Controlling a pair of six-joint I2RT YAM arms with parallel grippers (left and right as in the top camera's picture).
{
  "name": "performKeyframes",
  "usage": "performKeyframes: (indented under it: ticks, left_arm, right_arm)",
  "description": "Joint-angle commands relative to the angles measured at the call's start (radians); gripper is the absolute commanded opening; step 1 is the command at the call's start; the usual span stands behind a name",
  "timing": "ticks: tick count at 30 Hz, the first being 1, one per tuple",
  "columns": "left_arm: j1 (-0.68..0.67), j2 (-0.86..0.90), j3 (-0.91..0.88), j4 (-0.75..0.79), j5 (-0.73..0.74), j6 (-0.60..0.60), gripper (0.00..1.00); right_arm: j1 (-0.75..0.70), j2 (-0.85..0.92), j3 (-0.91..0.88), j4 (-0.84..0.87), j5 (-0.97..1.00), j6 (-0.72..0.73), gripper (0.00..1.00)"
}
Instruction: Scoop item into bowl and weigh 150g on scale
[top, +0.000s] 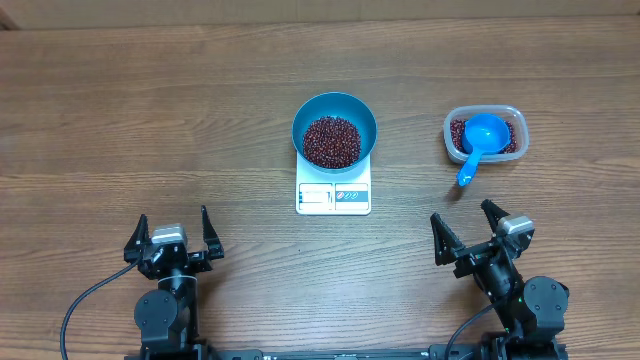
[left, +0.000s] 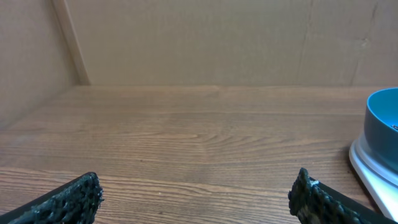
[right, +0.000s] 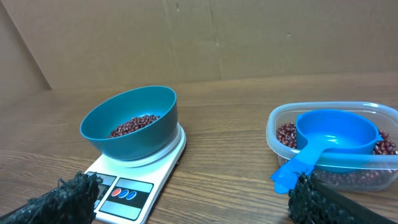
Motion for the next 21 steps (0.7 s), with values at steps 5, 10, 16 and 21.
performKeyframes:
  ticks: [5,10,16,21]
  left_arm:
    - [-0.004,-0.009,-0.003,0.001,0.005,0.023,1.00]
    - [-0.004,-0.009,-0.003,0.001,0.005,0.023,0.99]
    - [-0.004,-0.009,-0.003,0.001,0.005,0.023,1.00]
    - [-0.004,-0.009,-0.003,0.001,0.005,0.023,0.99]
  right_arm:
    - [0.005,-0.013,-0.002,0.008,0.017,-0.002,1.00]
    - [0.005,-0.014,-0.002,0.008,0.031,-0.027,1.00]
    - [0.005,-0.033,-0.002,0.009,0.007,-0.188,1.00]
    - [0.005,-0.033,-0.003,0.020,-0.061,-0.369,1.00]
